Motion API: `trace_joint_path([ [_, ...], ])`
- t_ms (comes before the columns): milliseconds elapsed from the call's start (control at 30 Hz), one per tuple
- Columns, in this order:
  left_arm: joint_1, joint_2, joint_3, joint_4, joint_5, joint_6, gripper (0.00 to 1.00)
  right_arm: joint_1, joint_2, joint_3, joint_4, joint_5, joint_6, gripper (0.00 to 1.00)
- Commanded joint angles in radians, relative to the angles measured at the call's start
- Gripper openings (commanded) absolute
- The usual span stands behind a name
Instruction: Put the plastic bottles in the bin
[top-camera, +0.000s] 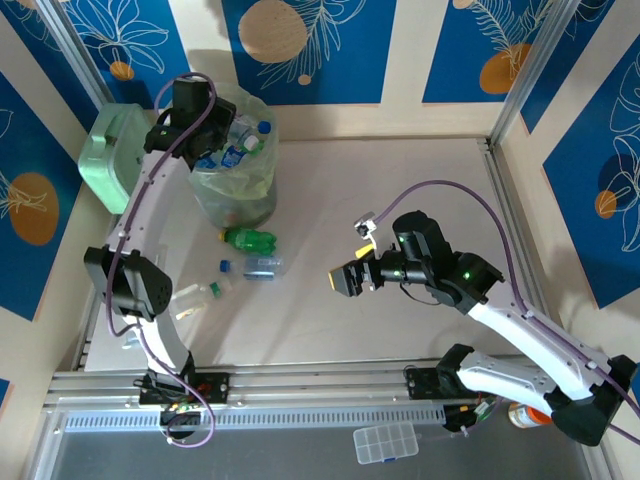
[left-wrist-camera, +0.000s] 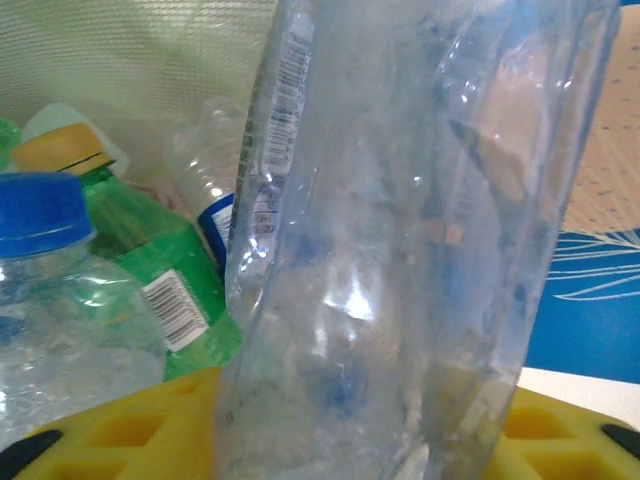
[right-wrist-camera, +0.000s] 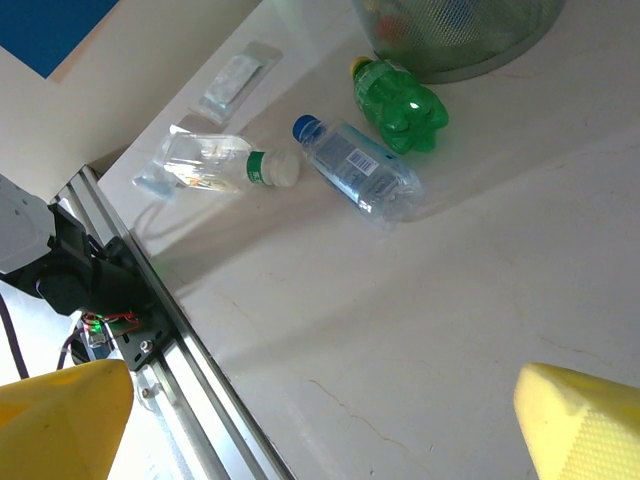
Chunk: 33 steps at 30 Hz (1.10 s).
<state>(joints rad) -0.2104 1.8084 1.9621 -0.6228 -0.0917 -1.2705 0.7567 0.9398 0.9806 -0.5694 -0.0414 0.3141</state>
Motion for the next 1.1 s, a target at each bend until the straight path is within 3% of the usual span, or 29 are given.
trace_joint_path([
  [0,0.020,0.012,0.044,-0.047,-0.026,-0.057,0.54,-0.007,-0.003,0.012,0.008,-0.003,-0.022,0.98],
  [167,0.037,0.015,0.047,-0.062,-0.015,-0.055,0.71,-0.008,-0.005,0.004,0.005,0.001,-0.021,0.98],
  [300,0.043,0.008,0.053,-0.060,-0.002,-0.023,0.77,-0.009,-0.005,0.000,0.008,0.000,-0.017,0.98],
  [500,0.051,-0.026,0.055,-0.078,-0.023,0.013,0.77,-0.010,-0.002,0.000,0.015,0.001,-0.014,0.98],
  [633,0.054,-0.031,0.087,-0.029,-0.025,0.148,0.73,-0.010,-0.001,-0.002,0.018,-0.001,-0.012,0.98],
  [900,0.052,0.086,0.204,0.067,0.137,0.396,0.65,-0.010,0.001,-0.008,0.020,-0.001,-0.007,0.98],
  [1067,0.055,0.190,0.272,0.045,0.190,0.412,0.64,-0.010,0.004,-0.012,0.017,-0.003,-0.006,0.98],
])
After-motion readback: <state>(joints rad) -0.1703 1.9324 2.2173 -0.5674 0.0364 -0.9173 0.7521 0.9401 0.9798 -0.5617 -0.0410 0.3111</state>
